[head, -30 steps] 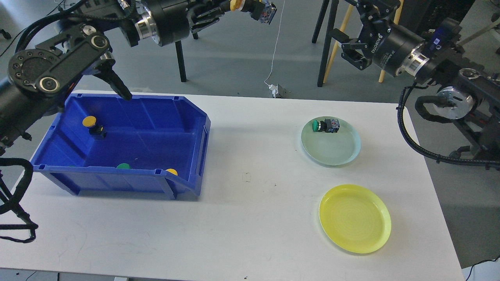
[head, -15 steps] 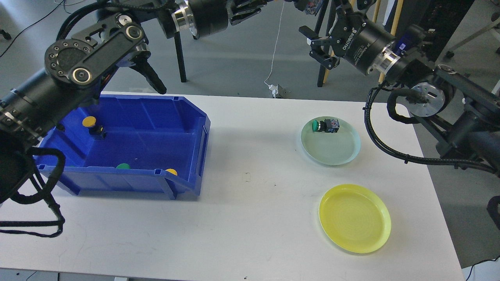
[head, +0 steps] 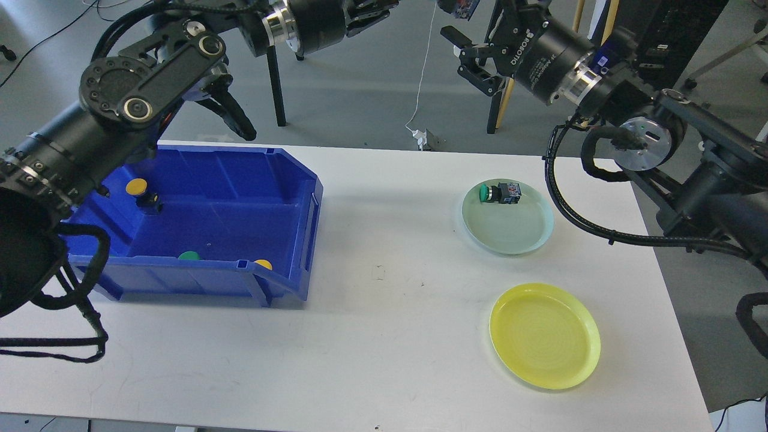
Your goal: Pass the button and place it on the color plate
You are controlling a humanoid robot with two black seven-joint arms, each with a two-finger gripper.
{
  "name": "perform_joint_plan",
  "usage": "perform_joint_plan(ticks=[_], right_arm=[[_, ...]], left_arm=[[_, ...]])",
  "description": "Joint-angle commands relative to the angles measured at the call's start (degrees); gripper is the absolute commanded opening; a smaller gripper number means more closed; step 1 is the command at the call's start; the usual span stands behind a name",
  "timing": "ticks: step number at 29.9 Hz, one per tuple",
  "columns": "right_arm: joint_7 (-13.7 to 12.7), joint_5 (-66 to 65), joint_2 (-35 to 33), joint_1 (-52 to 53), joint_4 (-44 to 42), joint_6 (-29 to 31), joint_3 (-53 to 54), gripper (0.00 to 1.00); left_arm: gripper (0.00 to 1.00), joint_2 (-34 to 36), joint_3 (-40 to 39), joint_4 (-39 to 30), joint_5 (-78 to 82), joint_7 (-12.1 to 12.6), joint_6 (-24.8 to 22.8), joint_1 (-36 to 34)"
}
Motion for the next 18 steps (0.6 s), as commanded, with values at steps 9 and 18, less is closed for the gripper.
perform_joint_plan(ticks=[9, 18], right_arm=[[0.6, -0.1, 0.4, 0.3, -0.4, -0.1, 0.1, 0.86], [0.7, 0.0, 0.8, 0.6, -0.5, 0.1, 1.1, 0.69]], left_arm=[[0.31, -0.6, -0.1, 0.4, -3.4, 0.0, 0.0, -0.3], [0.31, -1.5, -0.3, 2.1, -3.6, 0.0, 0.0, -0.2]])
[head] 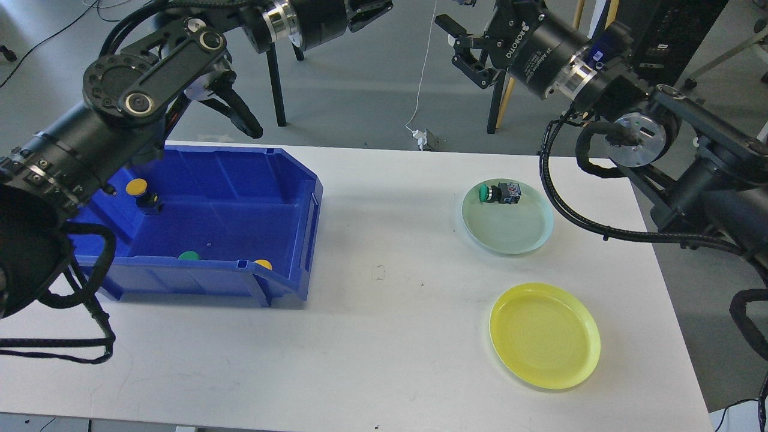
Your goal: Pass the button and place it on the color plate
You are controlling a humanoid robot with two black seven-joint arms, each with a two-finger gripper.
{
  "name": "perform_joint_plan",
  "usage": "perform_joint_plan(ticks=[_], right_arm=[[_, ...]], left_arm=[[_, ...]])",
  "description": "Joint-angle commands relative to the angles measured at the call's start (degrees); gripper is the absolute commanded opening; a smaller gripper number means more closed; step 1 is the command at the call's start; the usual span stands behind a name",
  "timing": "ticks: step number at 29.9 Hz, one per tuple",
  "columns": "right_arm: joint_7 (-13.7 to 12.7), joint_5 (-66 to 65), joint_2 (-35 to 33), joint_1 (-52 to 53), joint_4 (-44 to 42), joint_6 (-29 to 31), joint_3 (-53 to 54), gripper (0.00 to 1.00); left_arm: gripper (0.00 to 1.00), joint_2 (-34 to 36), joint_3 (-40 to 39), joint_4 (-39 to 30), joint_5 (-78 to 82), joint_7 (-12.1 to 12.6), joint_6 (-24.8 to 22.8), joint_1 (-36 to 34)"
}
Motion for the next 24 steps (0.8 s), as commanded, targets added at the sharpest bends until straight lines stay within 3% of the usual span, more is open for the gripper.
perform_joint_plan(ticks=[1, 9, 14, 19, 24], right_arm=[[0.0, 0.1, 0.2, 0.3, -0.1, 0.1, 0.4, 0.68], [0.0, 0.0, 0.2, 0.3, -0.1, 0.2, 0.5, 0.53], [0.0, 0.0, 0.2, 0.5, -0.5, 0.2, 0.5, 0.34], [0.0, 0.0, 0.2, 0.6, -0.5, 0.2, 0.5, 0.25], [0.1, 0.0, 0.2, 0.6, -0.5, 0.2, 0.5, 0.23]], left_arm=[[0.31, -0.5, 0.0, 1.5, -0.2, 0.0, 0.0, 0.1], [0.31, -0.5, 0.2, 1.6, -2.5, 0.1, 0.0, 0.1], [0.31, -0.6, 0.2, 1.6, -2.5, 0.1, 0.0, 0.1], [0.31, -0.6, 0.2, 1.6, -2.7, 0.3, 0.0, 0.1], [0.34, -0.6, 0.2, 1.6, -2.7, 0.5, 0.0, 0.2]])
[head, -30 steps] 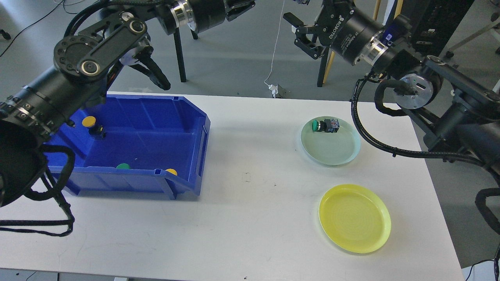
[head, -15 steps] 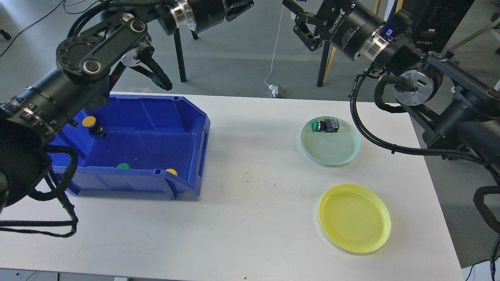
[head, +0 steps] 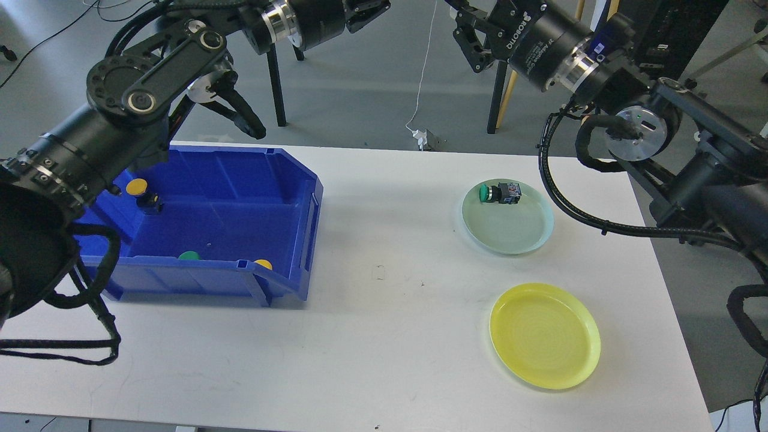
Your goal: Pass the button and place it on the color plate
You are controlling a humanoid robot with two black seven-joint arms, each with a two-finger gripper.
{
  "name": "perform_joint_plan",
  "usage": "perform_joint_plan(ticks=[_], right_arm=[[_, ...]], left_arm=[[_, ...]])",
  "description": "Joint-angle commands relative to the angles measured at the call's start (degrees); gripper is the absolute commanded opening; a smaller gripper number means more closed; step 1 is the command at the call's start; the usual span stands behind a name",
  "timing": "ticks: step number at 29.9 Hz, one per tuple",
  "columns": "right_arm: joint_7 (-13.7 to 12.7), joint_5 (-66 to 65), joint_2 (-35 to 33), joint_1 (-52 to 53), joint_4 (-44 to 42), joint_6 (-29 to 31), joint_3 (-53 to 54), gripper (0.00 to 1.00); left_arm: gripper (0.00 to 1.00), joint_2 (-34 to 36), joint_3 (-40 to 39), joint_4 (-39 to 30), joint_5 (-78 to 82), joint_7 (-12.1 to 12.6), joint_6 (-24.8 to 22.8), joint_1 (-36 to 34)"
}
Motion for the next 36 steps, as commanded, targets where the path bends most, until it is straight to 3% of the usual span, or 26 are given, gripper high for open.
perform_joint_plan(ticks=[1, 4, 7, 11, 17, 22, 27, 36], right_arm=[[0.0, 0.0, 0.0, 0.0, 0.0, 0.0, 0.0, 0.23], [0.1, 0.0, 0.0, 0.2, 0.0, 0.0, 0.0, 0.23], [0.1, 0.0, 0.0, 0.3, 0.0, 0.0, 0.0, 0.22], [0.1, -0.1, -0.1, 0.5, -0.1, -0.2, 0.0, 0.22], [-0.5, 0.0, -2.4, 0.6, -1.4, -0.4, 0.9, 0.22], [-1.7, 0.1, -13.1, -1.5, -0.3, 0.3, -0.7, 0.23], [-3.3, -0.3, -22.4, -5.9, 4.8, 4.0, -6.4, 0.23], [-3.2, -1.0, -32.3, -13.7, 16.5, 4.6, -22.3, 0.23]], left_arm=[[0.39, 0.0, 0.0, 0.0, 0.0, 0.3, 0.0, 0.1], [0.65, 0.0, 0.0, 0.0, 0.0, 0.3, 0.0, 0.1], [0.80, 0.0, 0.0, 0.0, -0.1, 0.3, 0.0, 0.2], [0.90, 0.0, 0.1, 0.0, 0.0, 0.3, 0.0, 0.2], [0.94, 1.2, 0.6, 1.8, 0.3, 0.4, 0.0, 0.5], [0.95, 6.9, 1.1, 1.9, 0.8, 0.3, 0.0, 2.1], [0.95, 10.7, 1.0, 1.9, 0.6, -0.4, 0.0, 3.0], [0.95, 12.0, -1.3, 1.8, 0.3, -1.3, 0.0, -0.1]])
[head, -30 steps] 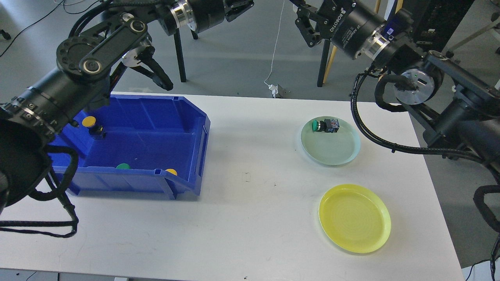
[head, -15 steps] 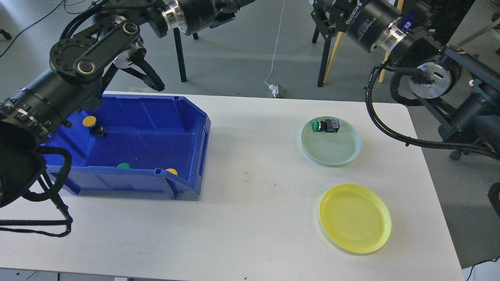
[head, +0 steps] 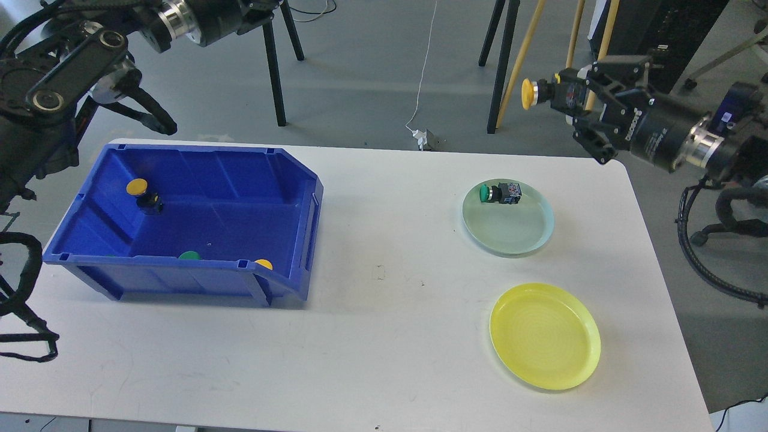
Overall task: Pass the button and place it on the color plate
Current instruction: 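Lower the yellow button onto the yellow plate and open the right gripper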
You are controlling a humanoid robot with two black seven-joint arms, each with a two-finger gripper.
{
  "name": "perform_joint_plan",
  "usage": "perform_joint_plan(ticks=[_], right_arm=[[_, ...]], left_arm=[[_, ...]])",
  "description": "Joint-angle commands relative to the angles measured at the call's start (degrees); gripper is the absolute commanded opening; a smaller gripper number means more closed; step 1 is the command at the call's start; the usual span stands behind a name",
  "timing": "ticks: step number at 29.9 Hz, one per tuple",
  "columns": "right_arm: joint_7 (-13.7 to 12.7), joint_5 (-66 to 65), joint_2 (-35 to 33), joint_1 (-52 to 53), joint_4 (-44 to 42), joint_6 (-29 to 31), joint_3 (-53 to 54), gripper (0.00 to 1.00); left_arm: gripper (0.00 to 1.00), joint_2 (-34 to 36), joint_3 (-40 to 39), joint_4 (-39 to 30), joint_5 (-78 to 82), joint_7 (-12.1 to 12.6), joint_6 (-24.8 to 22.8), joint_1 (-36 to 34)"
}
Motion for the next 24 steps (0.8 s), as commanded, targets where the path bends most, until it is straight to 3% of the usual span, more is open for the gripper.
perform_joint_plan(ticks=[1, 8, 18, 21, 24], right_arm=[[0.3, -0.4, -3.1, -5.0, 4.6, -0.1, -5.2, 0.23], [0.1, -4.3, -3.2, -15.2, 6.9, -1.9, -7.0, 0.23], [0.0, -8.9, -2.9, -20.3, 5.8, -2.6, -7.2, 0.24], [0.0, -9.5, -2.7, -21.1, 5.1, -2.7, -7.2, 0.31], [0.1, -9.6, -2.6, -22.0, 3.7, -2.8, -7.1, 0.49]], left_arm=[[0.95, 0.0, -0.5, 0.0, 0.1, -0.3, 0.0, -1.6], [0.95, -0.4, -0.5, 0.0, 0.0, -0.4, 0.0, -2.9], [0.95, -0.4, -0.5, 0.0, 0.0, -0.4, 0.0, -3.4], [0.95, -0.4, -0.5, 0.0, 0.0, -0.4, 0.0, -3.6], [0.95, -0.5, -0.5, 0.0, 0.1, -0.4, 0.0, -3.6]])
